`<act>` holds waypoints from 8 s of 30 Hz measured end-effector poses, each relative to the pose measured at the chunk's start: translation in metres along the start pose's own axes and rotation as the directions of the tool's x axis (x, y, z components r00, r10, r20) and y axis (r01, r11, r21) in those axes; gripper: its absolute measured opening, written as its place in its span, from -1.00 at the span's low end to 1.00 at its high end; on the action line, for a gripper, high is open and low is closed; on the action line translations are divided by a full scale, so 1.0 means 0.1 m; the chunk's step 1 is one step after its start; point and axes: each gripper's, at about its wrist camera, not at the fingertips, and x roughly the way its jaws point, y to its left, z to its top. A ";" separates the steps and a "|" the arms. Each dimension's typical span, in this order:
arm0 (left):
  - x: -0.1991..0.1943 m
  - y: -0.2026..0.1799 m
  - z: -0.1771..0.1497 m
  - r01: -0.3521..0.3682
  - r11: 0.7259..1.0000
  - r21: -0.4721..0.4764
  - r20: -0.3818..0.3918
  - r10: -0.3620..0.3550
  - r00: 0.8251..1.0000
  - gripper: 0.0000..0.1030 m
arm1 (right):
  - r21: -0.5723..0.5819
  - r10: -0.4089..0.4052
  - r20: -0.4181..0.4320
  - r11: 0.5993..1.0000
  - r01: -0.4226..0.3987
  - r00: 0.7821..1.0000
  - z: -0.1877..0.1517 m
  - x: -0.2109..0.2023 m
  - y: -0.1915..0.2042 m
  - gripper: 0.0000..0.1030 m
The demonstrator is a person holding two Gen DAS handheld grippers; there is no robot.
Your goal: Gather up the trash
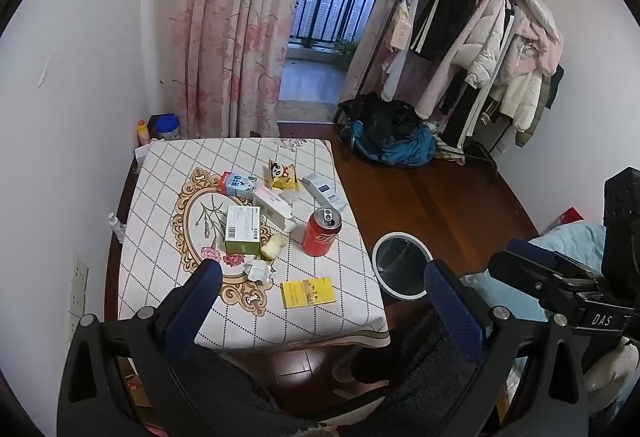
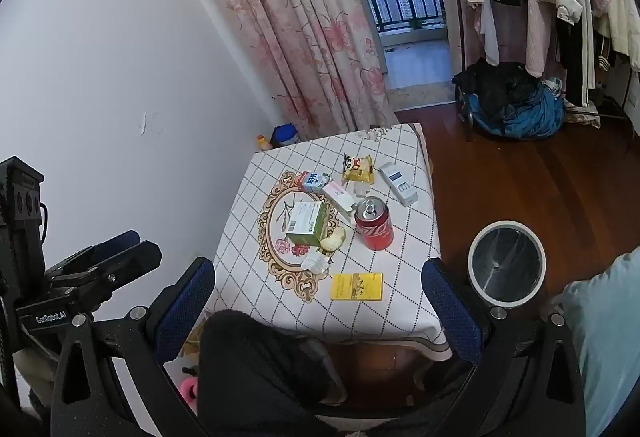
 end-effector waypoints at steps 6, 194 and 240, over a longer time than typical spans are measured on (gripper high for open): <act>0.05 -0.05 -0.02 -0.001 1.000 0.003 -0.003 0.001 1.000 1.00 | 0.003 0.012 -0.001 1.000 -0.012 1.000 -0.04 0.04 -0.01 1.00; 4.91 -2.43 0.12 0.057 0.962 0.266 -0.443 0.069 0.894 0.35 | 0.590 -0.200 -0.361 0.708 0.389 0.911 -0.50 2.25 -4.90 0.38; 4.07 -2.65 0.30 -0.005 0.934 0.357 -0.312 0.124 0.942 0.95 | 0.404 -0.421 -0.383 0.724 0.559 0.822 -0.30 1.45 -4.34 0.90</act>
